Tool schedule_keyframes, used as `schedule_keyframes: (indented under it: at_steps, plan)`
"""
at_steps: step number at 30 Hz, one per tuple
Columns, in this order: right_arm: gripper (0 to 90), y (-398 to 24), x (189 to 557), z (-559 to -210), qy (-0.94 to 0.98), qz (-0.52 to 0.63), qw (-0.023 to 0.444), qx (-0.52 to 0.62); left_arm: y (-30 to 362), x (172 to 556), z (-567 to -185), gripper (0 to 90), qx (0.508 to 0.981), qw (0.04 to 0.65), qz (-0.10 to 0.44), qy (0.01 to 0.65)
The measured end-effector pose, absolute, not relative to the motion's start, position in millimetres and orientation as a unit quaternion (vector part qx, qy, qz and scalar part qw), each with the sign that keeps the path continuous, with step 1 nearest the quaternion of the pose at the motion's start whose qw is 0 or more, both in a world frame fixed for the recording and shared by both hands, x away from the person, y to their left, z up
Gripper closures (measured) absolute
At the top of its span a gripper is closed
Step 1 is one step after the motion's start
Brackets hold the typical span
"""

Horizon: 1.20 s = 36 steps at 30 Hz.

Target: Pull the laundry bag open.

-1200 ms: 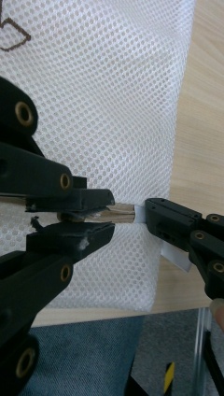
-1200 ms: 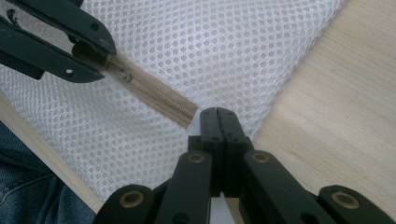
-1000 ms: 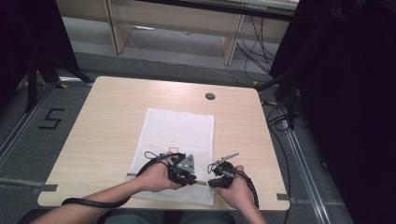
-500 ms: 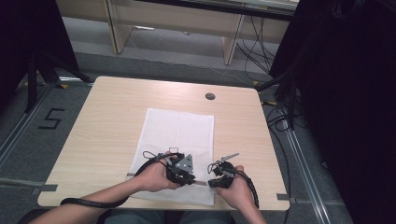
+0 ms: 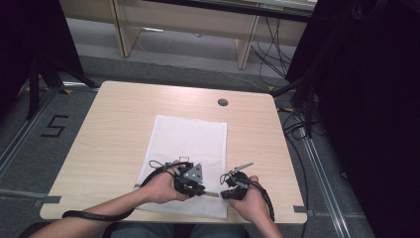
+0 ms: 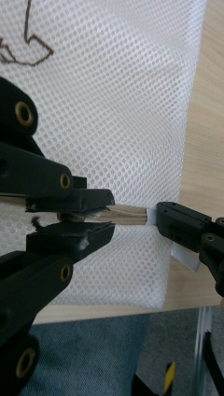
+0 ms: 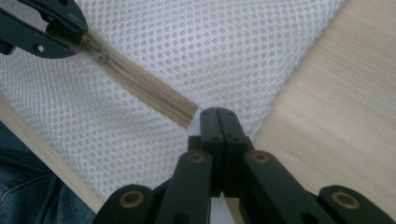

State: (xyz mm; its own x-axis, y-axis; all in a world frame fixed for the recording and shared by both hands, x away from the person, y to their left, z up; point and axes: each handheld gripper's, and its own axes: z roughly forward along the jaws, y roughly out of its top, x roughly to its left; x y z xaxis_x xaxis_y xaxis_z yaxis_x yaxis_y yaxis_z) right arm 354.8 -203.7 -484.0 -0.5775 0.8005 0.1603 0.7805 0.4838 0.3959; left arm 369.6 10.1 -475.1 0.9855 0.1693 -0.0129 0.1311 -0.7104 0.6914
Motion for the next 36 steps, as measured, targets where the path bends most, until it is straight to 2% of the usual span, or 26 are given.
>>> schedule_keyframes:
  at_steps: [36]
  plan:
    - [90.0,-203.1,354.5,-484.0,0.860,0.218,0.018,0.462,18.5,369.5,-474.5,82.4,0.924,0.372,0.023,0.087]
